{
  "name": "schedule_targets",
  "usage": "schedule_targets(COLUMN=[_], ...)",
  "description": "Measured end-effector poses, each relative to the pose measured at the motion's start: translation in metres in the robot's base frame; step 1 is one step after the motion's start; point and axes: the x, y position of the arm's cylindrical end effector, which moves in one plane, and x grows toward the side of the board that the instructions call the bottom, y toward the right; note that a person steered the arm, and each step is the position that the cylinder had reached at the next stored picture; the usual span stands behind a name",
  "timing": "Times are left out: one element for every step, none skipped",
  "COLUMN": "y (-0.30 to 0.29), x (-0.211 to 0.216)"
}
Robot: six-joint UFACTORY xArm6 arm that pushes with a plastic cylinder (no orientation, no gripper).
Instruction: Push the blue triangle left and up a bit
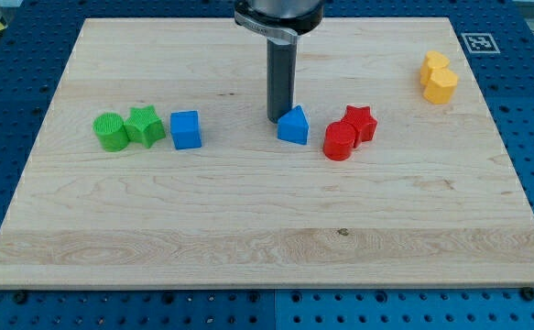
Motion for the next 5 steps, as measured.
schedule_targets(y=[0.0, 0.004, 0.025, 0.043, 0.047], x=[0.003, -0.042, -0.053, -0.034, -0.003])
